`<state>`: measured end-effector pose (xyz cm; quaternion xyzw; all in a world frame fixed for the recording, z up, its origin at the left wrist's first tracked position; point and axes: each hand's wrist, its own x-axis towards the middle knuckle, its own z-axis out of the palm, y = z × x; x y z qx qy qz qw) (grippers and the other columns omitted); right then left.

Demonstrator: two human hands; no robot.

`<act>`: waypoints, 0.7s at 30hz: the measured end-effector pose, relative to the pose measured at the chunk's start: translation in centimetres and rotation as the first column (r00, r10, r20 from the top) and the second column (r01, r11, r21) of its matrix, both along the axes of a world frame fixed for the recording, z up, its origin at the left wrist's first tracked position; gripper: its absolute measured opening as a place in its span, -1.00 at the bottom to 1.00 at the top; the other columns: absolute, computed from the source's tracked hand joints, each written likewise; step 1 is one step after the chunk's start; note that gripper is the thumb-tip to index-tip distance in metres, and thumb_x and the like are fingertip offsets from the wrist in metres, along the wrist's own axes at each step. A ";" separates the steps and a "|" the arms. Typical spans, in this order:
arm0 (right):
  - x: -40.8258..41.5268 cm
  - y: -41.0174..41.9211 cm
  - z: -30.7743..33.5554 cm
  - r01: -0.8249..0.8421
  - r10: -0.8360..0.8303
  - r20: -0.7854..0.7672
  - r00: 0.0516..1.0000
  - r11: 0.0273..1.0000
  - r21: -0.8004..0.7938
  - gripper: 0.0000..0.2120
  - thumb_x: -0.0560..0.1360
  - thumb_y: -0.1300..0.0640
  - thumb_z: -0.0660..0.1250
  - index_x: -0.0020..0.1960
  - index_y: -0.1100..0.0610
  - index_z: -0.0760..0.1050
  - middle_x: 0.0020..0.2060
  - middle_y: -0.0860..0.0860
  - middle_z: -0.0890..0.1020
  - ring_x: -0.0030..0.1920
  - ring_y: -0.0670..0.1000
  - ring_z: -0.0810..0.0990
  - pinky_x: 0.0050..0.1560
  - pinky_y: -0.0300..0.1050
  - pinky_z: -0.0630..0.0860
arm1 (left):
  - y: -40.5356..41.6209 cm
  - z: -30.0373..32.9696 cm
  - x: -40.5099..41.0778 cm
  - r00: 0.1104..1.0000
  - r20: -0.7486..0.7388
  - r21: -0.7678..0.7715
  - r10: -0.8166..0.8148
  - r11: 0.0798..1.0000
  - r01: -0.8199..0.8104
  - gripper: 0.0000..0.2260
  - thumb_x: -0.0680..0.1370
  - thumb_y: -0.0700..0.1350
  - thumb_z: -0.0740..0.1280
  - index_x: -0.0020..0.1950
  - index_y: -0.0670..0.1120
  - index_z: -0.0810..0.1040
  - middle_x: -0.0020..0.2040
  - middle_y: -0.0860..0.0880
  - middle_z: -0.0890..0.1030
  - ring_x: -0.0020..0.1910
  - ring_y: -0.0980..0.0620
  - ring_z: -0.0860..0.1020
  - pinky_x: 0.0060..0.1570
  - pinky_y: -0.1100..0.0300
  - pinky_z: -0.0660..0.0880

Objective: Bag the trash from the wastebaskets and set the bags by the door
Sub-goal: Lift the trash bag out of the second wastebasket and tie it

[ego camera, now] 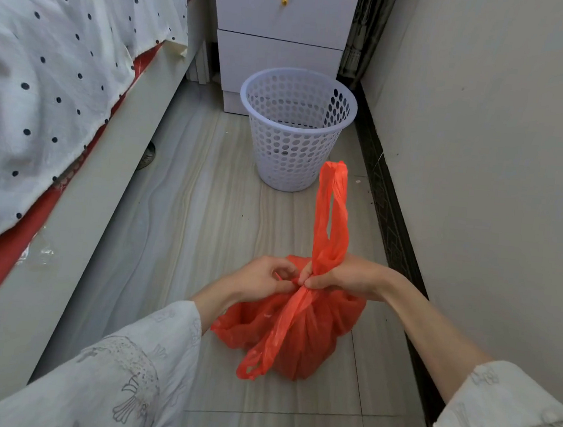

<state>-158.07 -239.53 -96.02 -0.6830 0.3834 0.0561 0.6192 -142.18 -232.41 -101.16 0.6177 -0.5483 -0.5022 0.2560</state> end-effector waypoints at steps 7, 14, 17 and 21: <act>0.1 0.4 -1.2 0.026 -0.088 -0.119 0.989 0.896 -0.443 -0.72 0.37 0.34 0.35 -0.31 0.00 0.39 -0.36 -0.09 0.49 -0.27 -0.12 0.47 -0.16 -0.26 0.33 | -0.6 0.7 -0.7 0.999 0.047 0.035 0.024 0.999 -0.025 -0.79 0.45 -0.17 0.37 -0.37 0.00 0.48 -0.42 0.03 0.46 -0.51 0.25 0.37 -0.40 0.37 0.29; 1.1 0.5 -2.0 0.148 -0.222 -0.080 0.972 0.836 -0.529 -0.75 0.37 0.29 0.33 -0.40 0.02 0.42 -0.20 0.16 0.64 -0.07 0.14 0.58 -0.18 -0.23 0.29 | -0.7 1.7 -0.5 0.999 0.008 0.074 0.033 0.997 -0.034 -0.79 0.50 -0.18 0.30 -0.34 -0.10 0.45 -0.43 -0.01 0.37 -0.52 0.22 0.30 -0.46 0.36 0.24; 1.0 0.3 -2.0 0.440 -0.446 -0.021 0.895 0.888 -0.135 -0.80 0.26 0.38 0.34 -0.40 0.10 0.50 -0.42 0.02 0.56 -0.34 -0.02 0.52 -0.29 -0.20 0.44 | -0.6 1.3 -0.5 0.998 0.044 0.063 0.045 0.997 -0.048 -0.84 0.49 -0.16 0.32 -0.30 -0.07 0.48 -0.40 0.00 0.43 -0.50 0.23 0.34 -0.42 0.38 0.28; 0.9 -0.2 -1.4 0.504 -0.506 -0.048 0.861 0.839 0.208 -0.92 0.37 0.27 0.34 -0.27 0.14 0.56 -0.42 0.02 0.64 -0.33 -0.06 0.55 -0.23 -0.24 0.39 | -1.0 0.5 -0.1 0.980 0.135 0.002 0.143 0.989 -0.145 -0.78 0.45 -0.19 0.36 -0.37 0.01 0.45 -0.43 0.01 0.46 -0.51 0.22 0.36 -0.37 0.24 0.30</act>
